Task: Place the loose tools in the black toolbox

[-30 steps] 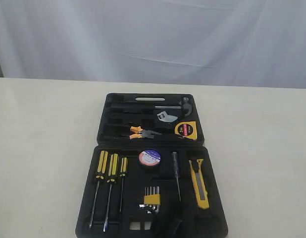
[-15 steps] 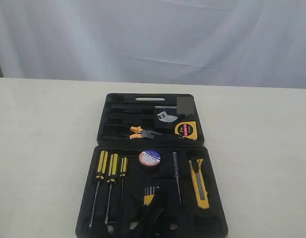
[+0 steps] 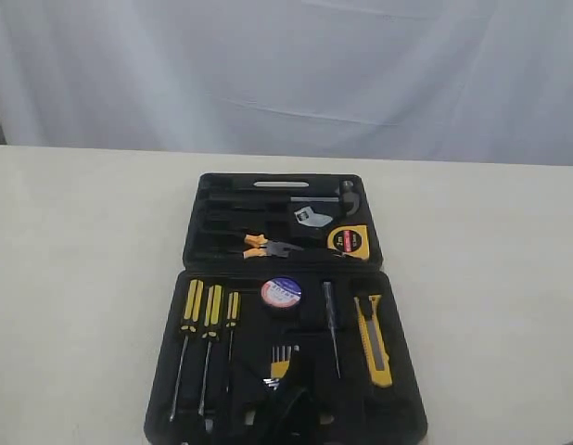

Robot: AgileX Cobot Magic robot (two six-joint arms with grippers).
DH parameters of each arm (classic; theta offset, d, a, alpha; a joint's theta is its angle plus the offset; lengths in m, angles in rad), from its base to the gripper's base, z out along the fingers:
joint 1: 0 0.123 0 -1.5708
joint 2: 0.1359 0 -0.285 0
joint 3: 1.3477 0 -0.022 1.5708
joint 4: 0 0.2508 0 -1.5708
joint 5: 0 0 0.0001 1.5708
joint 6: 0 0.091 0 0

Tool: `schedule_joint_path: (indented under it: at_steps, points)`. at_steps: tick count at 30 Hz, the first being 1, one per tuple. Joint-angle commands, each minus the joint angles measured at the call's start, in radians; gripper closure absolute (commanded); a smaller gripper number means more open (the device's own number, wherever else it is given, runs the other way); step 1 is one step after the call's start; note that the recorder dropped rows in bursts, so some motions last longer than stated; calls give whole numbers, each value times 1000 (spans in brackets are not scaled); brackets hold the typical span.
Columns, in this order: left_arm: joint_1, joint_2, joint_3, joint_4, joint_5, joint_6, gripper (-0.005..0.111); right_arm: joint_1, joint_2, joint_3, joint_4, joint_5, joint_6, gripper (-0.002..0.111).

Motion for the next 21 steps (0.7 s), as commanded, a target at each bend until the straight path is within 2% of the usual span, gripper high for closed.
schedule_joint_path:
  at_steps: [1, 2, 3, 13, 17, 21]
  points:
    - [-5, -1, 3, -10, -10, -2, 107, -10, 17, 6, 24, -17, 4, 99]
    - [-5, -1, 3, -10, -10, -2, 107, -10, 17, 6, 24, -17, 4, 107]
    - [-5, -1, 3, -10, -10, -2, 107, -10, 17, 6, 24, -17, 4, 109]
    - [-5, -1, 3, -10, -10, -2, 107, 3, -51, 6, 59, -19, -93, 109]
    - [-5, -1, 3, -10, -10, -2, 107, 30, -157, 6, 151, -60, -193, 109]
    - [-5, -1, 3, -10, -10, -2, 107, 62, -272, -4, 334, -94, -347, 109]
